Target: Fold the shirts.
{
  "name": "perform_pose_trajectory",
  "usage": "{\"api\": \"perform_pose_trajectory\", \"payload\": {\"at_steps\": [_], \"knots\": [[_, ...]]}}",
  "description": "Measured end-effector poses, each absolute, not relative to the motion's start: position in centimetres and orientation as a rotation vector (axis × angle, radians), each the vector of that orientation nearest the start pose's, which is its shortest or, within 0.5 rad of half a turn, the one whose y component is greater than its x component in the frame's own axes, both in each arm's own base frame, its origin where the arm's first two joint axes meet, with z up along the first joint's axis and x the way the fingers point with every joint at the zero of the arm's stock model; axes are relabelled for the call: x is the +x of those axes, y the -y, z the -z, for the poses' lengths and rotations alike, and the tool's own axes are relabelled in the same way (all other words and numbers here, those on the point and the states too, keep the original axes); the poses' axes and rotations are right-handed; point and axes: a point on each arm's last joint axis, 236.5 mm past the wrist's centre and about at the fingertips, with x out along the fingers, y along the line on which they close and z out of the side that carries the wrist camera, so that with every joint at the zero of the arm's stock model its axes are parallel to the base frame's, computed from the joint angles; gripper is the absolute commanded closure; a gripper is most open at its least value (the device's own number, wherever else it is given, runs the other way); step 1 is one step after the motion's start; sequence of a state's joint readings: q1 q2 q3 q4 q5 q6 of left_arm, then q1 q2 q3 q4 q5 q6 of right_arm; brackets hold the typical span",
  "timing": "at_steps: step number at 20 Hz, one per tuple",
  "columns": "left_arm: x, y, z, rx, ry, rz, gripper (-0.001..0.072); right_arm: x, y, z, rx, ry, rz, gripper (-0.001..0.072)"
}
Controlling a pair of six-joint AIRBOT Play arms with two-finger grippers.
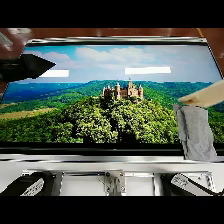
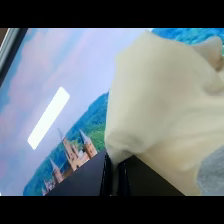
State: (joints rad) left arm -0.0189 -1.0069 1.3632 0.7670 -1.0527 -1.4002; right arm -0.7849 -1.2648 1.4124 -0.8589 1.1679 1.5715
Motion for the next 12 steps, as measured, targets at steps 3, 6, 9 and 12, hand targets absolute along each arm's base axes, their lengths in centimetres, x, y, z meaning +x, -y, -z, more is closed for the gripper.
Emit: {"api": "perform_pose_trajectory", "payload": {"at_steps": [3, 6, 9, 12], "knots": [[37.7, 15.7, -27.1, -0.454, -0.632, 0.608, 0.067, 38.4, 22.2, -16.2, 0.924, -0.66, 0.313, 0.0651], [37.6, 15.7, -27.0, -0.452, -0.639, 0.611, 0.0671, 36.9, 22.1, -15.3, 0.928, -0.722, 0.325, 0.0651], [37.5, 15.8, -26.9, -0.451, -0.642, 0.613, 0.0671, 34.2, 21.1, -13.2, 0.913, -0.874, 0.343, 0.065], [37.6, 15.7, -27.0, -0.453, -0.637, 0.61, 0.0671, 29.5, 20.0, -10.5, 0.867, -1.115, 0.384, 0.0651]]}}
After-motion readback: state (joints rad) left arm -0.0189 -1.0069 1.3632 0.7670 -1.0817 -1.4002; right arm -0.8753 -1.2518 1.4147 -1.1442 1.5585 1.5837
